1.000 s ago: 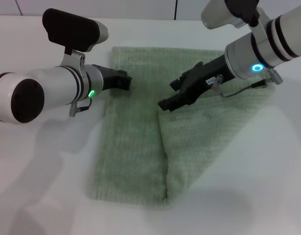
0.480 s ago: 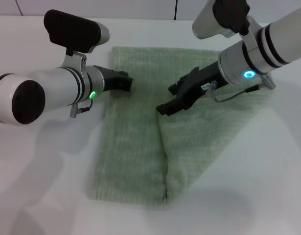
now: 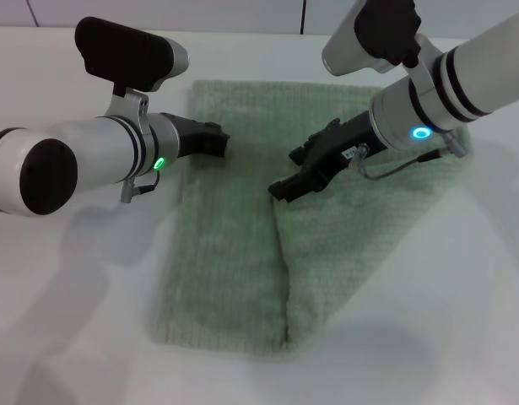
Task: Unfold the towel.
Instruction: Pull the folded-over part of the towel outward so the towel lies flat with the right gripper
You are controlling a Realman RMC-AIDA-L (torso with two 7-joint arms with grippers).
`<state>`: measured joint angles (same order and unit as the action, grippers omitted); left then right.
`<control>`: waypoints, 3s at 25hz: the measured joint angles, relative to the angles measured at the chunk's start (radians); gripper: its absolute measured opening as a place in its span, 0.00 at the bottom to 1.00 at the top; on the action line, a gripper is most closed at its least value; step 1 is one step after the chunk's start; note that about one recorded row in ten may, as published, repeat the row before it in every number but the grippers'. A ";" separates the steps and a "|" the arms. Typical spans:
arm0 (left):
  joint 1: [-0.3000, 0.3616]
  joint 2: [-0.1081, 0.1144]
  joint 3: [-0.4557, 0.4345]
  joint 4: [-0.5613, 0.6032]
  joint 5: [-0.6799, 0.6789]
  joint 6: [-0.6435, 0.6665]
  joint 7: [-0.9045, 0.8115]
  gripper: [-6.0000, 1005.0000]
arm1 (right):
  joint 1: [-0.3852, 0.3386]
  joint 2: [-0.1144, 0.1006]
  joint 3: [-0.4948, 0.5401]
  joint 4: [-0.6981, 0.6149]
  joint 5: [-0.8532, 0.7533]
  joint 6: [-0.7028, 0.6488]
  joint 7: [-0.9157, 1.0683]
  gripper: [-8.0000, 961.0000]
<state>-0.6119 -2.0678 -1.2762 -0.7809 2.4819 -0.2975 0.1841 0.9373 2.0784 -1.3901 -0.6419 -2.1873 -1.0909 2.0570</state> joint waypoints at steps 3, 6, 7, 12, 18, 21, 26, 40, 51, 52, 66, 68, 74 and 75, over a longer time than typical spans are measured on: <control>0.001 0.000 0.000 -0.001 0.000 0.000 0.000 0.00 | 0.001 0.001 -0.007 0.006 0.001 0.009 0.000 0.75; 0.001 0.000 0.000 -0.002 0.000 0.001 0.000 0.00 | 0.004 0.002 -0.011 0.010 0.001 0.013 0.000 0.75; 0.001 0.000 0.000 -0.001 0.000 0.002 0.000 0.00 | 0.005 0.002 -0.012 0.012 0.001 0.014 0.000 0.75; -0.001 0.000 -0.002 0.001 0.000 0.002 0.000 0.00 | 0.008 0.003 -0.014 0.013 0.001 0.023 0.000 0.75; -0.001 0.002 -0.002 0.002 0.000 0.002 0.000 0.00 | 0.011 0.006 -0.032 0.024 0.002 0.048 0.000 0.75; -0.003 0.002 -0.002 0.002 0.000 0.002 0.000 0.00 | 0.021 0.006 -0.038 0.040 0.002 0.056 0.000 0.75; -0.005 0.002 -0.002 0.002 0.000 -0.001 0.000 0.00 | 0.032 0.008 -0.064 0.061 0.013 0.082 0.000 0.75; -0.004 0.002 -0.002 0.000 0.000 -0.002 0.000 0.00 | 0.034 0.009 -0.136 0.073 0.067 0.115 -0.002 0.75; 0.001 0.002 0.000 -0.007 0.000 -0.002 0.000 0.00 | 0.032 0.009 -0.141 0.073 0.067 0.115 -0.002 0.75; 0.001 0.002 0.000 -0.007 0.000 -0.002 0.000 0.00 | 0.032 0.009 -0.141 0.073 0.067 0.115 -0.002 0.75; 0.004 0.002 0.000 -0.008 0.000 -0.003 0.000 0.00 | 0.039 0.009 -0.144 0.093 0.067 0.131 0.002 0.64; 0.004 0.002 -0.001 -0.008 0.000 -0.002 0.000 0.00 | 0.042 0.009 -0.146 0.096 0.067 0.131 0.003 0.63; 0.004 0.002 -0.002 -0.009 0.000 0.001 0.000 0.00 | 0.045 0.009 -0.154 0.098 0.067 0.132 0.004 0.49; 0.004 0.002 -0.002 -0.009 0.000 0.001 0.000 0.00 | 0.046 0.009 -0.154 0.098 0.067 0.133 0.004 0.46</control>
<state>-0.6074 -2.0662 -1.2778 -0.7896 2.4820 -0.2970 0.1841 0.9829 2.0877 -1.5442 -0.5438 -2.1199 -0.9583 2.0609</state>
